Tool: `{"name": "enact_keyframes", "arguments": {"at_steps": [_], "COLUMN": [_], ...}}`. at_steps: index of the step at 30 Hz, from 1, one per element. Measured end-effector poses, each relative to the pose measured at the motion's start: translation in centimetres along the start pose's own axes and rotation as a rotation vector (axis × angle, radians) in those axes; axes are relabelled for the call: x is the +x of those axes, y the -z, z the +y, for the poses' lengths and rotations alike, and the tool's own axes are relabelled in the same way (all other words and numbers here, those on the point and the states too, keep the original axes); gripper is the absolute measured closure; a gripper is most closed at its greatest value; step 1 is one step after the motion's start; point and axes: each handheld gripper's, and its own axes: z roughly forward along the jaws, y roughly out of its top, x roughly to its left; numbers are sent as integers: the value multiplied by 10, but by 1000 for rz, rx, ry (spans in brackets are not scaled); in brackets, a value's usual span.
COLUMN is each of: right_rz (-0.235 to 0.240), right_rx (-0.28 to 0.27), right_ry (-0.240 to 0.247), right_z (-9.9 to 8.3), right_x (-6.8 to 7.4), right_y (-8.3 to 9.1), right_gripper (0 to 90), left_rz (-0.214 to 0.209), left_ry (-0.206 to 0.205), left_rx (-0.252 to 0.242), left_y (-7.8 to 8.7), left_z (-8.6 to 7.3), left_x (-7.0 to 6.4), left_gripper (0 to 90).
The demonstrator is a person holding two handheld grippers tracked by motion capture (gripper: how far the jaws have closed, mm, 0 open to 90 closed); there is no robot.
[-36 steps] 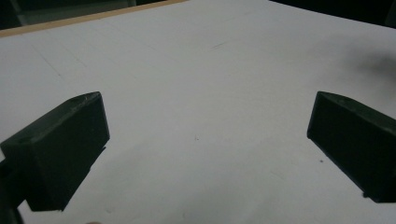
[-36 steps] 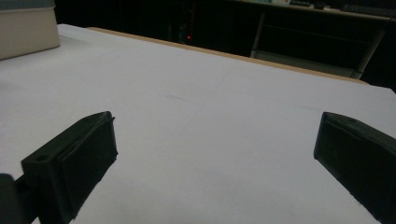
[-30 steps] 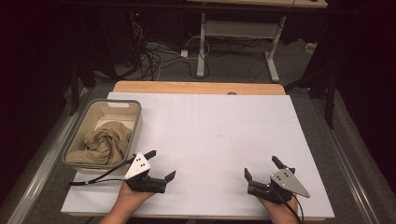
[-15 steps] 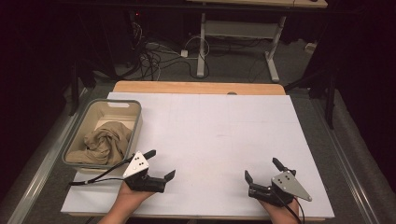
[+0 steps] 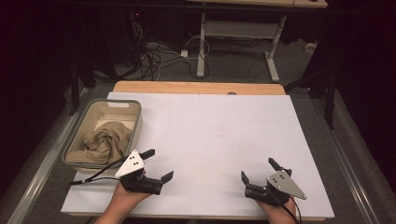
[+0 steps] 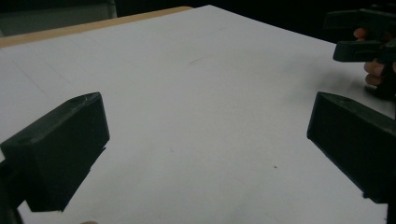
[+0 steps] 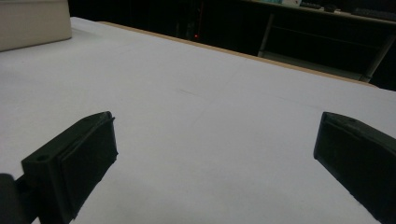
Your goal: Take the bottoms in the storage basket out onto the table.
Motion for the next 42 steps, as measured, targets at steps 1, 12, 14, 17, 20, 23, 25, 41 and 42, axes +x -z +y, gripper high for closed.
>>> {"name": "enact_keyframes", "arguments": {"at_steps": [1, 12, 14, 17, 20, 23, 25, 41, 42], "right_rz": [0, 11, 15, 11, 9, 8, 8, 7, 8], "right_rx": [3, 20, 20, 21, 21, 18, 18, 16, 16], "right_ry": [3, 21, 19, 25, 25, 22, 22, 27, 25], "right_z": [0, -1, -1, 0, 0, 0, 0, 0, 0], "right_x": [1, 5, 6, 8, 8, 7, 6, 10, 10], "right_y": [0, -5, -6, -6, -5, -5, -4, -5, -5], "right_gripper": [5, 4, 4, 5, 5, 5, 5, 5, 4], "left_rz": [-2, -58, -64, -62, -64, -72, -63, -5, -1], "left_ry": [1, 5, -9, -11, -14, -19, -14, -14, -12], "left_rx": [-3, -15, -19, -23, -24, -31, -40, -62, -64], "left_y": [0, 14, 19, 26, 31, 37, 42, 81, 83], "left_z": [0, 13, 18, 24, 28, 33, 36, 52, 53], "left_x": [0, -3, -6, -9, -9, -7, -5, 18, 19], "left_gripper": [0, 0, 0, 0, 0, 0, 0, 0, 0]}}
